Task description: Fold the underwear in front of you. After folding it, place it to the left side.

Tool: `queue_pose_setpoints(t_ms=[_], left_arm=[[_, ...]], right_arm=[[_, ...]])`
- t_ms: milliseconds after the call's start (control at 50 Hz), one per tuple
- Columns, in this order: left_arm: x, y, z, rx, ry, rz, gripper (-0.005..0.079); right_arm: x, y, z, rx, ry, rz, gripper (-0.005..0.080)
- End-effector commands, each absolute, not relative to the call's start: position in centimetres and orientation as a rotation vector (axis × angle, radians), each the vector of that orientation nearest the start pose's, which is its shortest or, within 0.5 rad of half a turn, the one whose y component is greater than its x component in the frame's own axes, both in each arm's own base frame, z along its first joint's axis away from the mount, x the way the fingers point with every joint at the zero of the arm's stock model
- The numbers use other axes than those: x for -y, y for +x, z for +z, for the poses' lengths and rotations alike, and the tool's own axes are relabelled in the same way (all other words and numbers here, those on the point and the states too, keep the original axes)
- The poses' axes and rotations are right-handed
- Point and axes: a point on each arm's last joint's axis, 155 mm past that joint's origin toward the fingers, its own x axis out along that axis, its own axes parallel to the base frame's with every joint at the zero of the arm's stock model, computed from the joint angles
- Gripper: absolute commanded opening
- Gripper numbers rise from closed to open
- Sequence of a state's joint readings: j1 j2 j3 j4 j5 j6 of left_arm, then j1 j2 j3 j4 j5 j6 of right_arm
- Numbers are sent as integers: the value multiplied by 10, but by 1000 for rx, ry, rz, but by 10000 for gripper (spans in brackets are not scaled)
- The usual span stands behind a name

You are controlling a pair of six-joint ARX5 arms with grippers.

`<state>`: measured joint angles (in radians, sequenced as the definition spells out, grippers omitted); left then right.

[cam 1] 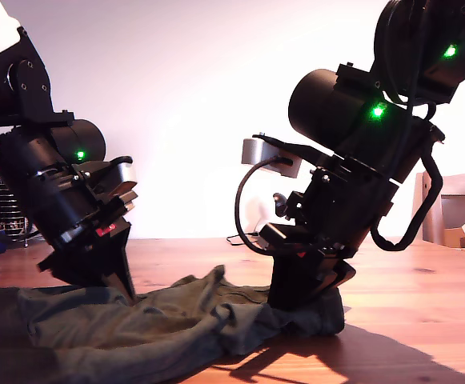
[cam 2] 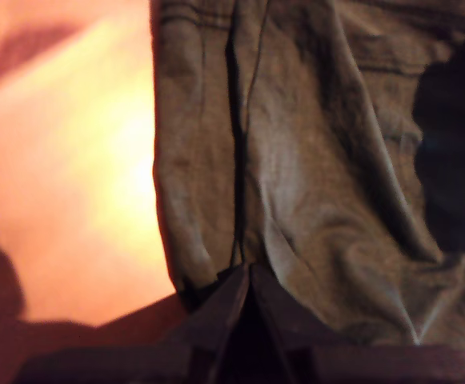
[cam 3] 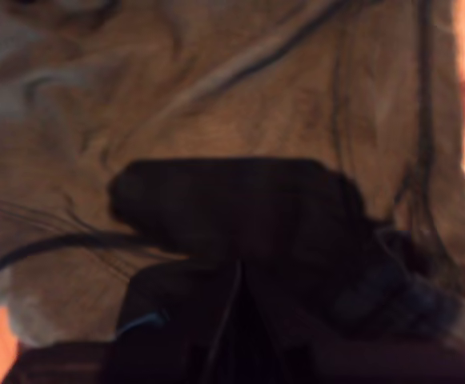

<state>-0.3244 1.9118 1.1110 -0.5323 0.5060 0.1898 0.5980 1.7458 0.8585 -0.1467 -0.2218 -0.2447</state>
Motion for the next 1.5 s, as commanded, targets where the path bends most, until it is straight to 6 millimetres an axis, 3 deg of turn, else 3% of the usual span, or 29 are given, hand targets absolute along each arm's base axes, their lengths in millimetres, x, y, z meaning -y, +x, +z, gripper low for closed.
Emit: queue_pose_setpoints(t_ms=[0,200,560,680,800,1020,1100,1240,1480], left_arm=[[186,296,-36,-1445,23,-773,-24],[185,289,-36,-1487,-1,-751,-24],[203,272,-29,-1547,-86,-769,-24],[212,263,-29,-1561,-73,-792,-24],[217,267,-29,-1533,-55,-801,-24],[210,284,-33,-1483,-19,-751,-24],[210,294,-34,-1445,-5,-744,-24],[208,312,-35,-1372,36,-712,-24],[197,337,-37,-1294,99,-634,-24]], right_arm=[[-233,298,-32,-1022,-488,826,-12],[-235,323,-21,-911,-565,792,-12],[-273,372,20,-694,-536,809,-12],[-286,377,17,-702,-527,848,-12],[-295,375,14,-726,-504,860,-12],[-321,383,50,-755,-289,895,-13],[-328,382,63,-780,-249,922,-13],[-331,364,74,-905,-192,986,-12],[-306,316,52,-1180,-196,990,-12]])
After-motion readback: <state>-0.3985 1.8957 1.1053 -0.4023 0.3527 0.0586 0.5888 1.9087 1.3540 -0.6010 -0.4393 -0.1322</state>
